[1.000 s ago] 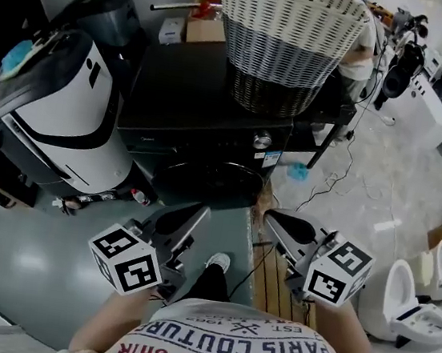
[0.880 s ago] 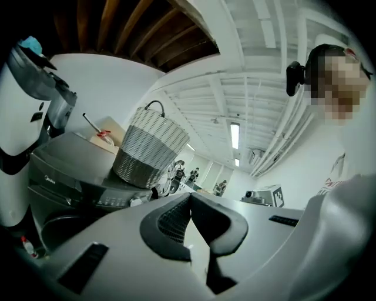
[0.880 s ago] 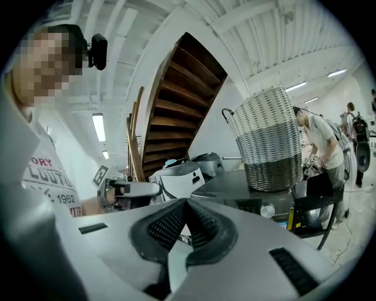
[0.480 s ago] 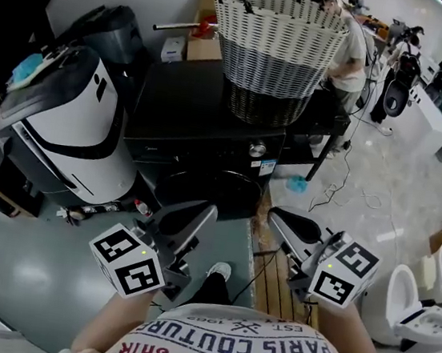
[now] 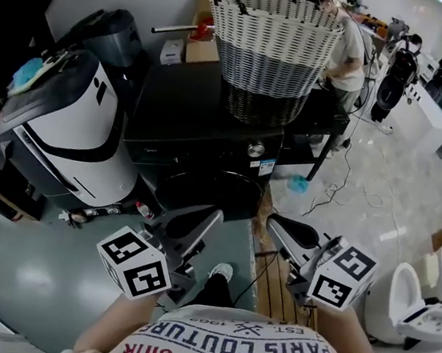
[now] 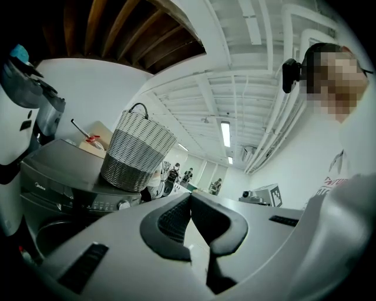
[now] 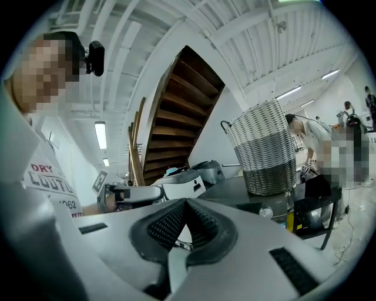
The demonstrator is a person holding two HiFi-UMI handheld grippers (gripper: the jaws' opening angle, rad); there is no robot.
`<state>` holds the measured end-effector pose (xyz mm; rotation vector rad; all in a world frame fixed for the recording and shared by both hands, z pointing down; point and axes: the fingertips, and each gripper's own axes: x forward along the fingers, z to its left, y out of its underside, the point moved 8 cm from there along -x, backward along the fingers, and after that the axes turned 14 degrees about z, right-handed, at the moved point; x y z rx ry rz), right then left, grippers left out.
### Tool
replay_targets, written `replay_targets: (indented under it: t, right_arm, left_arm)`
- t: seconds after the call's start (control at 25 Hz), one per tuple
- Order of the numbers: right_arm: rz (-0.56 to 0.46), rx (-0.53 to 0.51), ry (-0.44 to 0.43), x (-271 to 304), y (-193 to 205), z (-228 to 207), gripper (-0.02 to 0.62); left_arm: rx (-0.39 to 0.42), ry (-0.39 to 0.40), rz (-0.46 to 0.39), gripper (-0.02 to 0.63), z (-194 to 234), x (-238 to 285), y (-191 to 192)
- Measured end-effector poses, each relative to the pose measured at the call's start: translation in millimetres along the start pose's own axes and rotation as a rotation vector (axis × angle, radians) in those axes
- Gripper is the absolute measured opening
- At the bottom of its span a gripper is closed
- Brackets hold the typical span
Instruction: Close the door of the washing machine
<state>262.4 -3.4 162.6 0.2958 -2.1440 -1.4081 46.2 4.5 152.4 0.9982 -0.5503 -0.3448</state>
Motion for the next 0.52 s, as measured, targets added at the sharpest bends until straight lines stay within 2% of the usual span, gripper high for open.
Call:
replay_targets:
  t: [0.52]
  right_arm:
    - [0.011, 0.005, 0.004, -6.0, 5.3, -4.1, 0.020]
  left_arm:
    - [-0.006, 0.014, 0.025, 0.025, -2.8, 13.1, 2.6]
